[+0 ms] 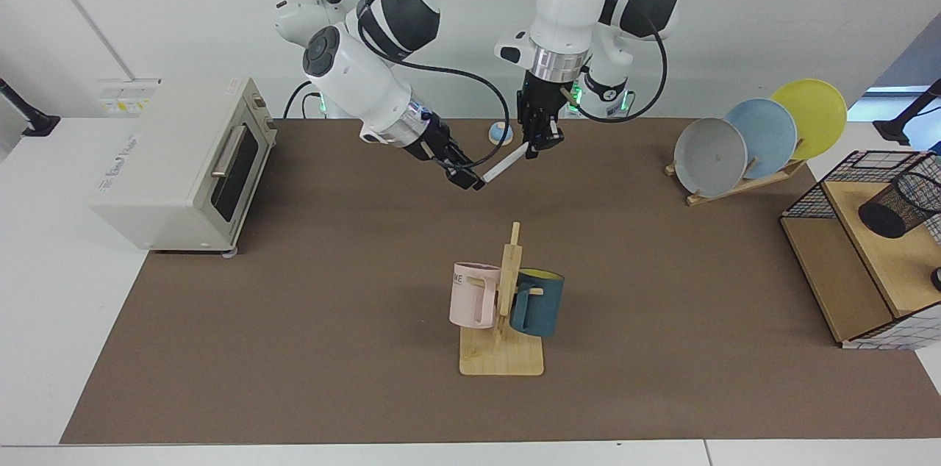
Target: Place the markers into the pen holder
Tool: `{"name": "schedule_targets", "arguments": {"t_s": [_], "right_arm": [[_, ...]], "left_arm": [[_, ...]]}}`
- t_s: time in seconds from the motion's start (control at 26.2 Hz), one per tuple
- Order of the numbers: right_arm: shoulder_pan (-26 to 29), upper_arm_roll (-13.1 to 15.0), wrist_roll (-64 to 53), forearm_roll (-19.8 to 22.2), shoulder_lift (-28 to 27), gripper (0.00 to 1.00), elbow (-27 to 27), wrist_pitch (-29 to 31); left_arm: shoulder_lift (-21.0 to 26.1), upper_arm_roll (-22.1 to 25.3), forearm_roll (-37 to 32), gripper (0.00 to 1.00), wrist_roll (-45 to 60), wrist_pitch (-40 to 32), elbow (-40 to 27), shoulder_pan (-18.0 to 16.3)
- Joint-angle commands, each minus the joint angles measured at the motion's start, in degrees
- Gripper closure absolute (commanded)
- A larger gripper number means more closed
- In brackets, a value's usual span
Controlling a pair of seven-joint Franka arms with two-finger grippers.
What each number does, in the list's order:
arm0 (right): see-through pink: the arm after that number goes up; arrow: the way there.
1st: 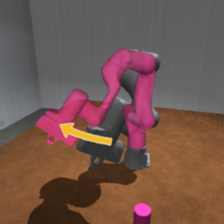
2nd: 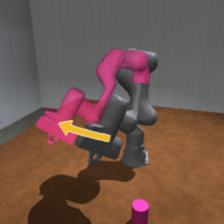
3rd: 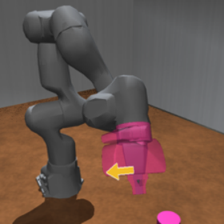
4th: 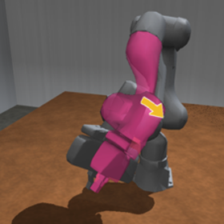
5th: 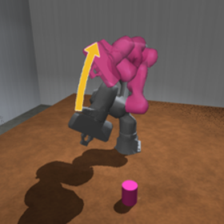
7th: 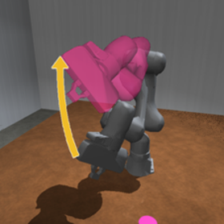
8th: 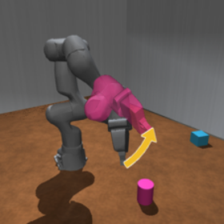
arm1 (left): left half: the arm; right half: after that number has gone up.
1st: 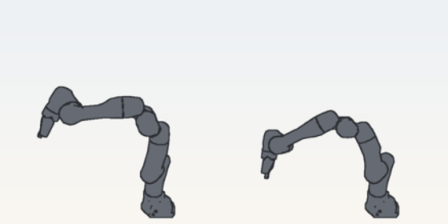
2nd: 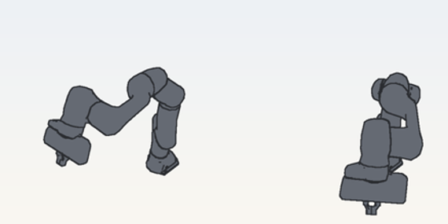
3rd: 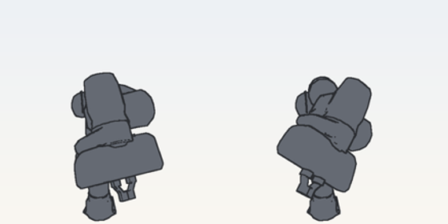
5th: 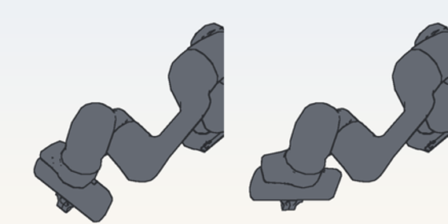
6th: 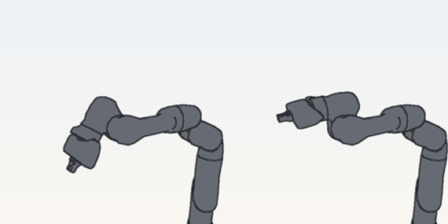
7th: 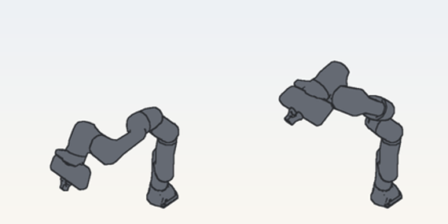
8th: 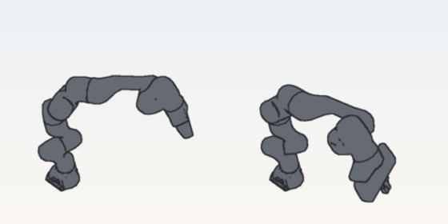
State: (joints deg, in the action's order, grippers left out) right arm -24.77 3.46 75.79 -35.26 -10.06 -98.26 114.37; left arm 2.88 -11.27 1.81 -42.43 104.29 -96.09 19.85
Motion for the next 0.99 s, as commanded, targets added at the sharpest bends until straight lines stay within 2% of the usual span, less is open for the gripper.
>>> {"name": "schedule_targets", "arguments": {"t_s": [0.0, 0.15, 0.31, 0.38, 0.53, 0.65, 0.84, 0.95], "right_arm": [[2.8, -0.4, -5.7, 6.5, 1.9, 0.00, -2.0, -1.6], [5.5, -0.4, -14.3, 13.9, 2.7, 0.00, -2.0, -5.3], [7.8, -0.3, -21.4, 18.7, 3.6, 0.00, -1.9, -8.5], [8.6, -0.3, -24.7, 21.1, 4.3, 0.00, -1.9, -9.6], [9.7, -0.4, -31.4, 27.2, 5.4, 0.00, -1.9, -10.9], [10.2, -0.3, -36.0, 31.0, 6.1, 0.00, -1.9, -11.6], [12.4, -0.3, -45.2, 34.4, 7.7, 0.00, -1.9, -12.2], [14.7, -0.3, -52.5, 35.1, 8.5, 0.00, -1.9, -12.8]], "left_arm": [[-1.2, 0.0, 0.0, 1.00, -3.6, -5.8, 0.3, -4.3], [-1.6, 0.2, -0.3, 1.00, -7.1, -9.6, 0.3, -9.2], [-1.7, 0.2, -2.4, 1.00, -8.6, -11.7, 0.4, -14.2], [-1.9, 0.1, -5.6, 1.00, -8.6, -13.1, 0.7, -15.5], [-2.4, 0.5, -15.0, 1.00, -8.6, -16.7, 2.2, -16.1], [-2.4, 0.6, -19.5, 1.00, -8.8, -19.1, 4.1, -19.1], [-1.7, 0.6, -24.9, 1.00, -14.9, -18.7, 5.7, -26.9], [-0.9, 0.7, -27.6, 1.00, -25.7, -16.8, 7.0, -31.8]]}}
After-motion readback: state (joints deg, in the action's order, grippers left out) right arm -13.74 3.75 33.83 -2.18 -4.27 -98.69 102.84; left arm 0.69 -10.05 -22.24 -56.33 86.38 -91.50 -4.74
